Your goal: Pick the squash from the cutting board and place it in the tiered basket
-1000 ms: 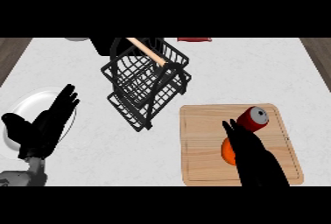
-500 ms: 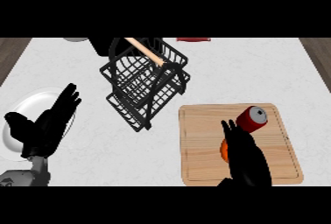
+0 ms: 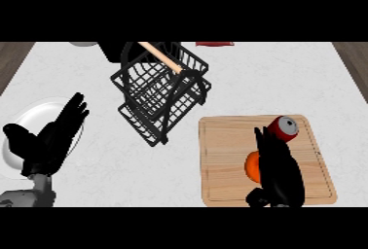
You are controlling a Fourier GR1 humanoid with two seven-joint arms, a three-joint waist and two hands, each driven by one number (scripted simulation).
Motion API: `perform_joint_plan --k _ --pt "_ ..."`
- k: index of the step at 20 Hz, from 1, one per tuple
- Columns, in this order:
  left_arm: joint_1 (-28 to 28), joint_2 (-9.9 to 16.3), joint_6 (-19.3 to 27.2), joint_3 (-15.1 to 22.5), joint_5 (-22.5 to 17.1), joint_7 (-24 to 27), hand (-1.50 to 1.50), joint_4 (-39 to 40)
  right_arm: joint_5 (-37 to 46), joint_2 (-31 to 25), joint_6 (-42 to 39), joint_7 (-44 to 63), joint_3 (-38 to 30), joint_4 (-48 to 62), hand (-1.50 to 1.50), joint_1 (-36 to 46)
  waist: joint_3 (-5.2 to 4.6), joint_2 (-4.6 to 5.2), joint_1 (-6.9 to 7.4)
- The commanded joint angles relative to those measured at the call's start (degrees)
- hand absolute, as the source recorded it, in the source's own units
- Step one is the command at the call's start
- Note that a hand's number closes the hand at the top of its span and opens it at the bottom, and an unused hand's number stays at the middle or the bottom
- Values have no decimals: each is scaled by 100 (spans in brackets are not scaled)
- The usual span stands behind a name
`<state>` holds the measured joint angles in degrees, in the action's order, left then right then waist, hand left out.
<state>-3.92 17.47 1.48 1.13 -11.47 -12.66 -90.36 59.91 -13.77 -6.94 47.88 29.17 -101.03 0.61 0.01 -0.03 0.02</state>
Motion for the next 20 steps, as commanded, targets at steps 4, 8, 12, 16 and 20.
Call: perform_joint_plan --k 4,8,12,16,20 --pt "-3 -209 -64 -89 128 -103 0 -83 91 -3 -18 -417 -34 427 -150 -404 0 0 -7" --pt "-231 -168 -196 -136 275 120 0 333 -404 270 -430 -684 -284 1077 150 61 0 10 5" --pt "209 -256 -225 -135 267 43 0 -206 -7 -52 -545 -923 -132 949 150 -38 0 -1 11" --pt "181 -508 -166 -9 502 292 0 76 406 52 -23 -1163 -79 1434 150 82 0 5 7" --pt "288 -151 -415 -414 193 71 0 -110 669 -209 86 -409 -17 328 150 -1219 -2 -15 -68"
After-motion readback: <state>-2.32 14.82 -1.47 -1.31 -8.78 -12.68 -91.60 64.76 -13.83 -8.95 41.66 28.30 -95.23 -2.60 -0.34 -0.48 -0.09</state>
